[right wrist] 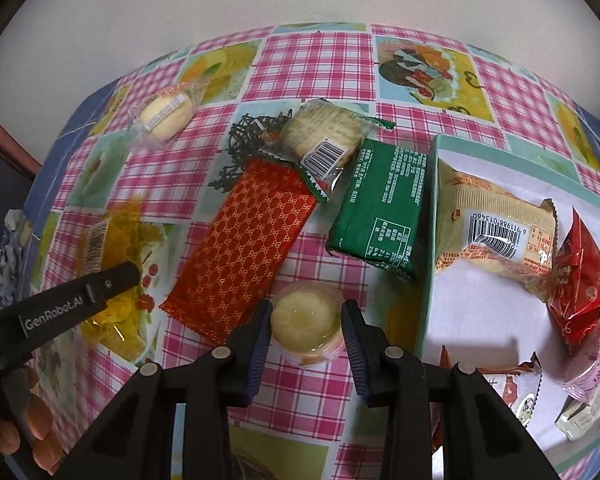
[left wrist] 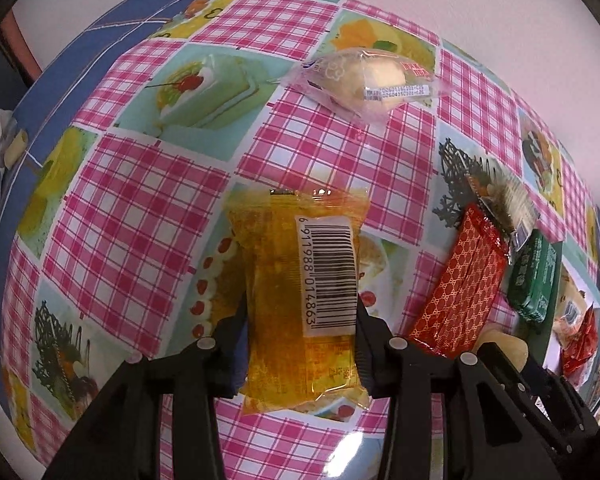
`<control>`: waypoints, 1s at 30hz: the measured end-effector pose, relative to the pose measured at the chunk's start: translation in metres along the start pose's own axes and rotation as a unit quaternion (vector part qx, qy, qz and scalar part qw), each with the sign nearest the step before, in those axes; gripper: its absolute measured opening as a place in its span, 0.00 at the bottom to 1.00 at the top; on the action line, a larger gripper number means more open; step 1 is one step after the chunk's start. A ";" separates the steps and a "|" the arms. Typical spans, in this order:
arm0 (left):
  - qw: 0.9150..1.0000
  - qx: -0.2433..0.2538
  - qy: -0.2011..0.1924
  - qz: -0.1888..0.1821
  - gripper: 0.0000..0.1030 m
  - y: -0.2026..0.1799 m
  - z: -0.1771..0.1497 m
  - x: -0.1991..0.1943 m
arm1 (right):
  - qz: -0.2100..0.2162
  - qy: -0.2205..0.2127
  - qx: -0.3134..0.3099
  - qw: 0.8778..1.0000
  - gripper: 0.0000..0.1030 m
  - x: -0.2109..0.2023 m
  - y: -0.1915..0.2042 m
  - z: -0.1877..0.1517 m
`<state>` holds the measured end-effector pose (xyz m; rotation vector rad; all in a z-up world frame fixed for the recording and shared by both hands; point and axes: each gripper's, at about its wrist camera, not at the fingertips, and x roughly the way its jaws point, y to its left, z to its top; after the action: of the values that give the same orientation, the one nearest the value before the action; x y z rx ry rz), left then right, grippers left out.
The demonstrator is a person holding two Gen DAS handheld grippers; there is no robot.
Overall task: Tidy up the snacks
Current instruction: 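Grasp the round cream cake cup with the right tool while the left tool lifts its pack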
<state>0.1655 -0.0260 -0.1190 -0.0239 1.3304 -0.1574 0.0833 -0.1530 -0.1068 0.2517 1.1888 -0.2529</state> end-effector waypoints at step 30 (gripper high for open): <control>0.997 0.002 -0.069 -0.014 0.38 0.001 0.008 -0.067 | 0.015 -0.053 0.049 0.997 0.35 -0.055 -0.026 0.008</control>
<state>0.1581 -0.0173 -0.0526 -0.0488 1.1914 -0.1788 0.0621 -0.1765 -0.0540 0.3379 1.0675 -0.2945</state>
